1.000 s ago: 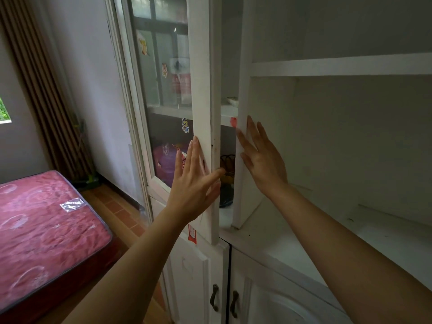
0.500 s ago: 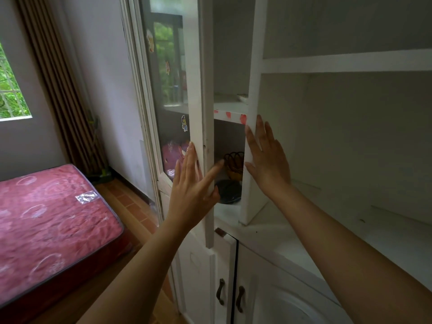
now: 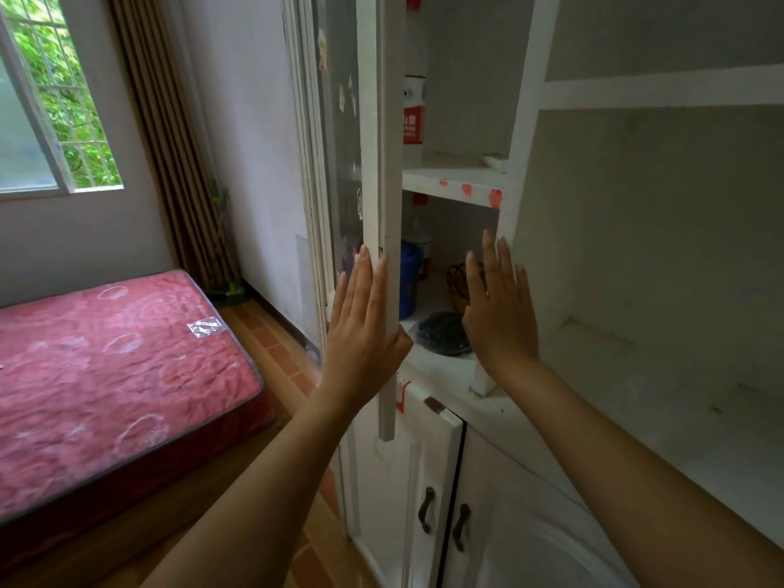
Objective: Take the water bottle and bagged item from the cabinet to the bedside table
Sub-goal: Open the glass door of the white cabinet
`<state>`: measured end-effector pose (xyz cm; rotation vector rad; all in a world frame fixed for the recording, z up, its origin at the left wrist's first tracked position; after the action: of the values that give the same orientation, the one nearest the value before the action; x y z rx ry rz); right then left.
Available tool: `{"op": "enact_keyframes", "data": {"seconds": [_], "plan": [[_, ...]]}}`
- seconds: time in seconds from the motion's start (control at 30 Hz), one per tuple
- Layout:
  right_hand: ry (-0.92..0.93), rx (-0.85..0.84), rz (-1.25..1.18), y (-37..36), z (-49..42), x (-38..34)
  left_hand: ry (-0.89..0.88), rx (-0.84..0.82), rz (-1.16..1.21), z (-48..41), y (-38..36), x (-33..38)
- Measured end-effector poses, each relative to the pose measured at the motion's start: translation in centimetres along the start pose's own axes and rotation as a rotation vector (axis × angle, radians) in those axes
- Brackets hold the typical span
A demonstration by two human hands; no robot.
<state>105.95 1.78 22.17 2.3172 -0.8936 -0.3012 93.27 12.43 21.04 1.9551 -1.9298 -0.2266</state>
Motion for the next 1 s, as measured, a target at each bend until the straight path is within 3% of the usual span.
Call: {"op": "enact_keyframes", "data": {"seconds": [0.1,0.23,0.4,0.63,0.83,1.0], "plan": [[0.092,-0.018,-0.115,-0.8,0.9,-1.4,-0.004,0.021,0.038,0.3,0.5,-0.8],[0.080,-0.184,-0.354,-3.5,2.5,-3.3,-0.043,0.029,0.035,0.6,1.6,-1.8],[0.073,-0.515,-0.276,-8.7,5.1,-3.9,-0.065,0.014,0.029,0.7,2.6,-2.5],[0.072,-0.731,-0.188,-11.3,7.5,-4.7,-0.128,0.054,-0.055,1.2,3.7,-3.4],[0.130,-0.700,-0.002,-12.2,8.3,-5.1,-0.330,0.063,-0.253,2.1,4.8,-3.9],[0.158,-0.709,0.069,-12.3,8.2,-5.8,-0.377,0.053,-0.325,2.7,6.0,-4.8]]}}
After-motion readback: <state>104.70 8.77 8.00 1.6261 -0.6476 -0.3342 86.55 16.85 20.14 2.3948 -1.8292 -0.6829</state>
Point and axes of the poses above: each hand's wrist, its own z-axis away from the middle knuckle, its own y-axis out of the back of the hand, x = y × z, the point moved 5 cm from there along -z, towards the middle knuckle, and after that the axes turned 5 degrees about x, right-handed, at the moved point
